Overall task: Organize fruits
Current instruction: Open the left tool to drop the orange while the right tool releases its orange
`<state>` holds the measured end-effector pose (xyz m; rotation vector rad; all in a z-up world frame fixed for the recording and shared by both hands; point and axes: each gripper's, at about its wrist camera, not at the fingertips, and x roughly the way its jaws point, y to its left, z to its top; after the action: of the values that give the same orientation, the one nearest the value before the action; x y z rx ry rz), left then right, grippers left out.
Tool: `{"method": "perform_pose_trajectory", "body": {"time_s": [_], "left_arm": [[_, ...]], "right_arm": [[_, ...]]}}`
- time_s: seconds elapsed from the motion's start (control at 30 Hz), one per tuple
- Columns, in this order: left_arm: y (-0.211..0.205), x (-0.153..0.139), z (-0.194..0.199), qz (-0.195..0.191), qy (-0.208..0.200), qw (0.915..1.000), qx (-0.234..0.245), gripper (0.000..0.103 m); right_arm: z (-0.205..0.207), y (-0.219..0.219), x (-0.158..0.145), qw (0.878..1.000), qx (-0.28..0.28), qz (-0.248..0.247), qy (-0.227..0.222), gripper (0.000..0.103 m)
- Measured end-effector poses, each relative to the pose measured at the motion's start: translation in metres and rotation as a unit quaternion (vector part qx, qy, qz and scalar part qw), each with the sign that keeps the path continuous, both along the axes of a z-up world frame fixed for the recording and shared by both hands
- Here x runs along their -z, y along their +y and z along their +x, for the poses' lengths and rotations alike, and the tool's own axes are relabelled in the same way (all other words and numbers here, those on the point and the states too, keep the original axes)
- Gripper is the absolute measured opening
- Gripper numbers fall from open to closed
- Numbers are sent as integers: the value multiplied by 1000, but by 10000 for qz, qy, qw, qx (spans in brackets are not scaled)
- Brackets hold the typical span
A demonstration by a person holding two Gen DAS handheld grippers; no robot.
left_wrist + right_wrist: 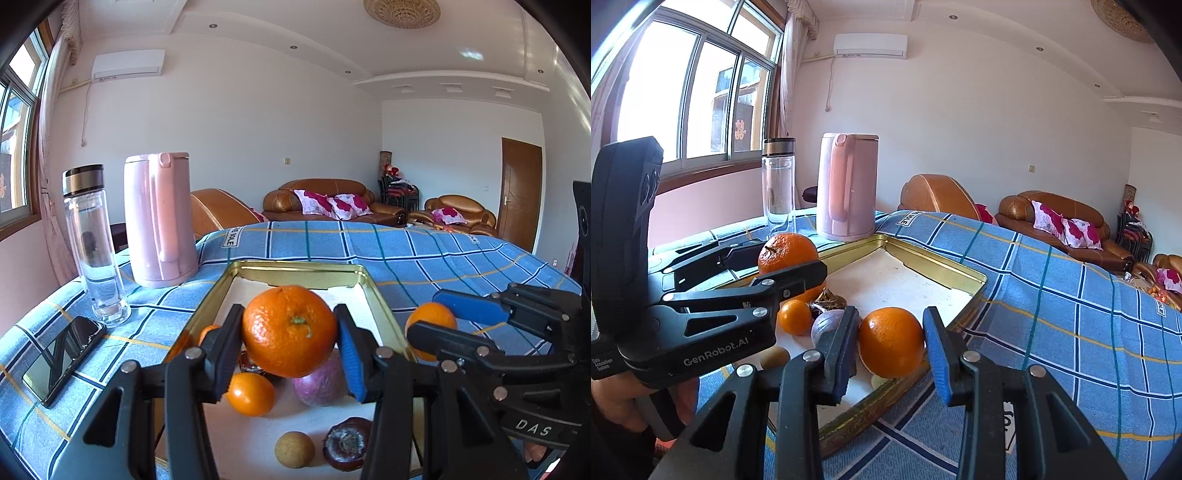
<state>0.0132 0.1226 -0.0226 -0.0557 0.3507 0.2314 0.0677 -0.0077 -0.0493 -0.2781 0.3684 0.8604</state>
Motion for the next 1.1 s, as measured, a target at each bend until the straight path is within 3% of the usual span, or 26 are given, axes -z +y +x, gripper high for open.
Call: {"method": "perform_pose_trajectory", "body": {"time_s": [0.93,1.1], "left_arm": [[35,19,-2,-77,497,9981,-350,51],[35,18,-4,-75,448,9983,-373,63]], "right_arm": [[0,44,18,9970,-407,-533,373,39],[-2,43,18,9973,-405,-511,338,40]]}}
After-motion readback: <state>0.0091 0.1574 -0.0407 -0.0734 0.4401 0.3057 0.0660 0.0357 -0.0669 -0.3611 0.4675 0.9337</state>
